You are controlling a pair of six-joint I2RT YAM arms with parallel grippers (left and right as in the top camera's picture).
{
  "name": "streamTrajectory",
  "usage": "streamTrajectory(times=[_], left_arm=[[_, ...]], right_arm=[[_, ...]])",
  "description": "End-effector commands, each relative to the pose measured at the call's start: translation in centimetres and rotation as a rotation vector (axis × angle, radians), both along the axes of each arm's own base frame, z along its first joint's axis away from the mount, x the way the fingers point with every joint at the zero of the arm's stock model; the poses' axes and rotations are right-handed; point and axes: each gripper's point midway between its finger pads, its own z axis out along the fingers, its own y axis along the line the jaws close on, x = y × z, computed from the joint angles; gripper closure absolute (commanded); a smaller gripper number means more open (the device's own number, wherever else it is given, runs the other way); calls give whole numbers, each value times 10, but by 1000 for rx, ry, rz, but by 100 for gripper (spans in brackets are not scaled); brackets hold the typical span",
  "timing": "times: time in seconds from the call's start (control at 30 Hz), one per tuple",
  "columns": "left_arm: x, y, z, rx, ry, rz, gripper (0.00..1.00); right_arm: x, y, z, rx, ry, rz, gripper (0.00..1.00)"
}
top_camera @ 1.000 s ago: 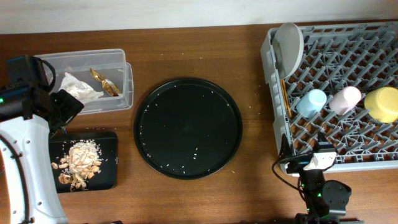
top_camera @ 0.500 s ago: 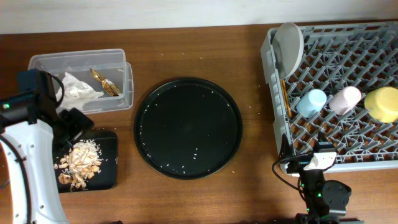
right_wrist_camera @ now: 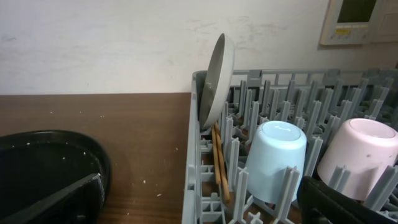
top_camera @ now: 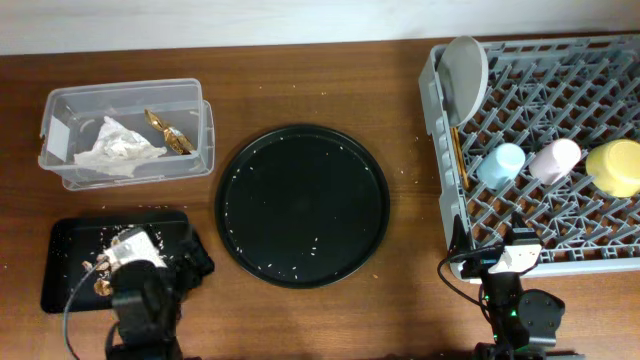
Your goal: Sort waste into correct bins and load items into the dishwasher rack
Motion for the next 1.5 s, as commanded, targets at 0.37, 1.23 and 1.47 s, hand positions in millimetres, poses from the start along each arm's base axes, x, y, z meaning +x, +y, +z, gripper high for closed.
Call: streamTrajectory(times=[0.37, 1.23, 1.47], left_arm=[[9, -31, -2, 55, -351, -211, 1], [13, -9, 22, 173, -512, -105, 1], [13, -9, 22, 173, -512, -105, 1]], right_arm=[[0, -3, -3, -6, 5, -14, 2], [0, -3, -3, -6, 5, -14, 2], [0, -3, -3, -6, 5, -14, 2]])
